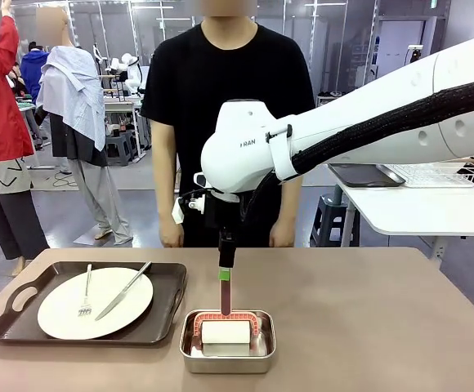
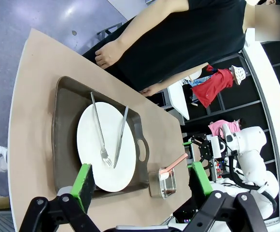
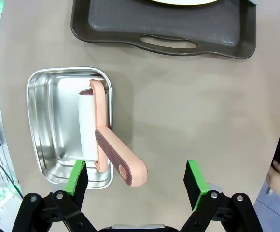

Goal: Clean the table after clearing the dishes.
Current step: Place the Lint Roller back on top of the Airtight Container, then when the right (or left) Handle tray is removed, use the right hand (or left hand) to clean the right (or left) side of the table with the Lint Roller.

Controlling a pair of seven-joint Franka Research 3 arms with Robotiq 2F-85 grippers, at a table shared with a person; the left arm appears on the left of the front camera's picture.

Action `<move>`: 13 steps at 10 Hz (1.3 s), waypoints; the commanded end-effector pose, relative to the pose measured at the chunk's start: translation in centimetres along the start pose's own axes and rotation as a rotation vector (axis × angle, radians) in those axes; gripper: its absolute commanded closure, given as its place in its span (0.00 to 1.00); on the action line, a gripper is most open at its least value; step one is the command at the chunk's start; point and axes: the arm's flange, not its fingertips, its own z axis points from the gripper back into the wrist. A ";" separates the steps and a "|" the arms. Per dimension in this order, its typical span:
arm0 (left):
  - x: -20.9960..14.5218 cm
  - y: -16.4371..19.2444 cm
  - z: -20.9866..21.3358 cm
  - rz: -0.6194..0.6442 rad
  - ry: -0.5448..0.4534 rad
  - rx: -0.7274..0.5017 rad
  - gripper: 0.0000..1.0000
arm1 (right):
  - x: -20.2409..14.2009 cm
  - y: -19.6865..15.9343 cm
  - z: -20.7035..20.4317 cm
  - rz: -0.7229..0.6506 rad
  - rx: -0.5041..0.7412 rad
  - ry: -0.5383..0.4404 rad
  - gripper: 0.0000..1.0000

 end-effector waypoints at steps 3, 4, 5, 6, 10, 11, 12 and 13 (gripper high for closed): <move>0.2 -0.2 0.3 -0.003 -0.005 -0.017 0.00 | 0.1 0.1 0.0 0.001 0.006 -0.008 0.00; 0.2 -0.2 0.3 -0.003 -0.005 -0.017 0.00 | 0.1 0.1 0.0 0.001 0.006 -0.008 0.00; 0.2 -0.2 0.3 -0.003 -0.005 -0.017 0.00 | 0.1 0.1 0.0 0.001 0.006 -0.008 0.00; 0.2 -0.2 0.3 -0.003 -0.005 -0.017 0.00 | 0.1 0.1 0.0 0.001 0.006 -0.008 0.00; 0.2 -0.2 0.3 -0.003 -0.005 -0.017 0.00 | 0.1 0.1 0.0 0.001 0.006 -0.008 0.00; 0.2 -0.2 0.3 -0.003 -0.005 -0.017 0.00 | 0.1 0.1 0.0 0.001 0.006 -0.008 0.00; 0.2 -0.2 0.3 -0.003 -0.005 -0.017 0.00 | 0.1 0.1 0.0 0.001 0.006 -0.008 0.00; 0.2 -0.2 0.3 -0.003 -0.005 -0.017 0.00 | -0.1 -0.1 0.0 -0.001 0.000 -0.001 0.00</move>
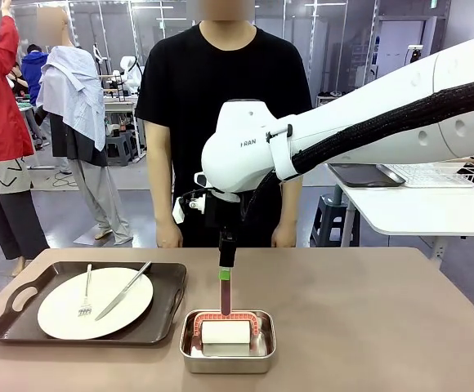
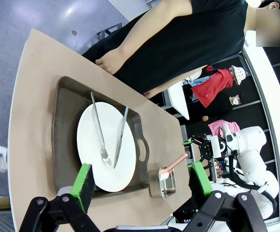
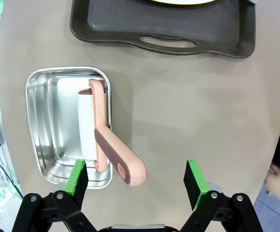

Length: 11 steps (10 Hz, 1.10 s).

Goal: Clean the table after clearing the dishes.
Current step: When the right (or left) Handle tray is removed, use the right hand (or left hand) to clean the right (or left) side of the table with the Lint Roller.

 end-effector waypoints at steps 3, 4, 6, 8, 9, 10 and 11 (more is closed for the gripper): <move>0.2 -0.2 0.3 -0.003 -0.005 -0.016 0.00 | -8.0 -4.6 8.1 -0.346 0.028 -0.350 0.00; 0.2 -0.2 0.3 -0.003 -0.005 -0.016 0.00 | -12.0 -4.8 9.5 -0.453 0.035 -0.448 0.00; 0.2 -0.2 0.3 -0.003 -0.005 -0.016 0.00 | -23.0 -3.0 11.1 -0.725 0.049 -0.684 0.00; 0.2 -0.2 0.3 -0.003 -0.005 -0.016 0.00 | -34.1 -0.4 10.8 -0.968 0.095 -0.916 0.00; 0.2 -0.2 0.3 -0.003 -0.005 -0.016 0.00 | -39.0 1.7 10.7 -1.079 0.098 -0.999 0.00; 0.2 -0.2 0.3 -0.003 -0.005 -0.016 0.00 | -43.7 4.1 10.7 -1.193 0.095 -1.041 0.00; 0.2 -0.2 0.3 -0.003 -0.005 -0.016 0.00 | -48.9 7.4 10.3 -1.298 0.095 -1.149 0.00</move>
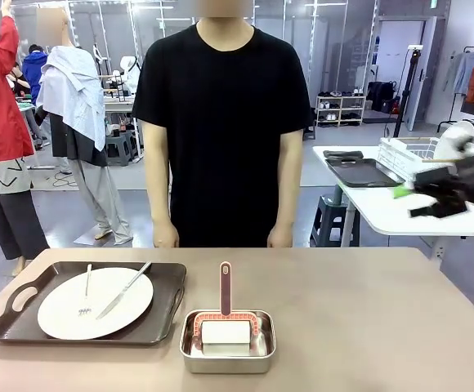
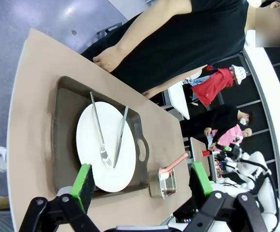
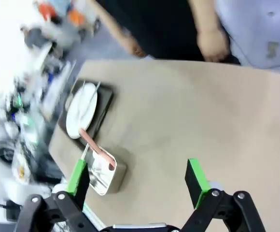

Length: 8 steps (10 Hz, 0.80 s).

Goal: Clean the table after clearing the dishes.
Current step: When the right (or left) Handle tray is removed, use the right hand (or left hand) to clean the right (or left) side of the table with the Lint Roller.

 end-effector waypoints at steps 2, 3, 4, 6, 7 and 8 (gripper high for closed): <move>0.2 -0.1 0.3 -0.003 -0.006 -0.016 0.00 | -8.1 -4.5 9.1 -0.207 0.028 -0.236 0.00; 0.2 -0.1 0.3 -0.003 -0.006 -0.016 0.00 | -11.0 -5.6 11.3 -0.280 0.014 -0.303 0.00; 0.2 -0.1 0.3 -0.003 -0.006 -0.016 0.00 | -13.8 -6.1 13.3 -0.354 -0.023 -0.340 0.00; 0.2 -0.1 0.3 -0.003 -0.006 -0.016 0.00 | -16.0 -6.4 14.4 -0.377 -0.036 -0.342 0.00; 0.2 -0.1 0.3 -0.003 -0.006 -0.016 0.00 | -15.6 -6.8 13.5 -0.388 -0.054 -0.322 0.00; 0.2 -0.1 0.3 -0.003 -0.006 -0.016 0.00 | -14.1 -8.7 16.0 -0.357 -0.037 -0.377 0.00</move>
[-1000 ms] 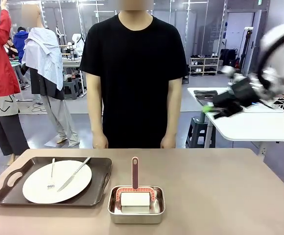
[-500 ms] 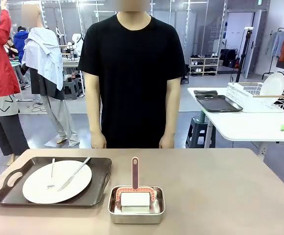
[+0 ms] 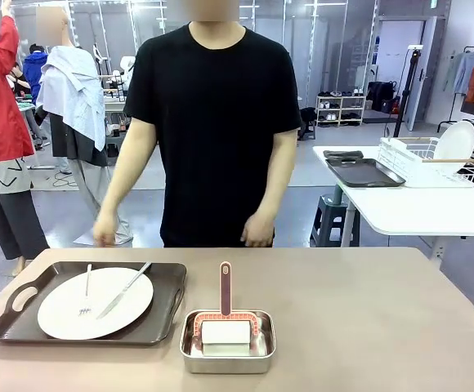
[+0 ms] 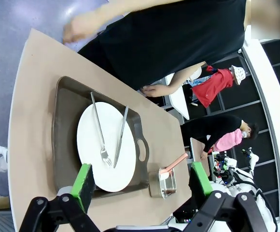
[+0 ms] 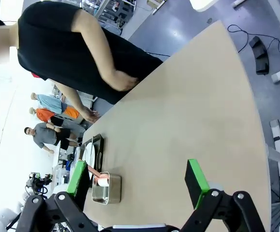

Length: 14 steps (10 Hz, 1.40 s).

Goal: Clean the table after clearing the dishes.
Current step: When the right (or left) Handle tray is removed, use the right hand (or left hand) to clean the right (or left) side of the table with the Lint Roller.

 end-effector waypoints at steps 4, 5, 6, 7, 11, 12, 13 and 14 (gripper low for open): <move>0.2 -0.2 0.3 -0.003 -0.006 -0.016 0.00 | 0.1 0.1 0.1 0.004 0.009 -0.007 0.00; 0.2 -0.2 0.3 -0.003 -0.006 -0.016 0.00 | 0.1 0.1 0.1 0.004 0.009 -0.007 0.00; 0.2 -0.2 0.3 -0.003 -0.006 -0.016 0.00 | 0.1 0.1 0.1 0.004 0.009 -0.007 0.00; 0.2 -0.2 0.3 -0.003 -0.006 -0.016 0.00 | 0.1 0.1 0.1 0.004 0.009 -0.007 0.00; 0.2 -0.2 0.3 -0.003 -0.006 -0.016 0.00 | 0.1 0.1 0.1 0.004 0.009 -0.007 0.00; 0.2 -0.2 0.3 -0.003 -0.006 -0.016 0.00 | 0.1 0.1 0.1 0.004 0.009 -0.007 0.00; 0.2 -0.2 0.3 -0.003 -0.006 -0.016 0.00 | 0.1 0.1 0.1 0.004 0.009 -0.007 0.00; 0.2 -0.2 0.3 -0.003 -0.006 -0.016 0.00 | 0.1 0.1 0.1 0.004 0.009 -0.007 0.00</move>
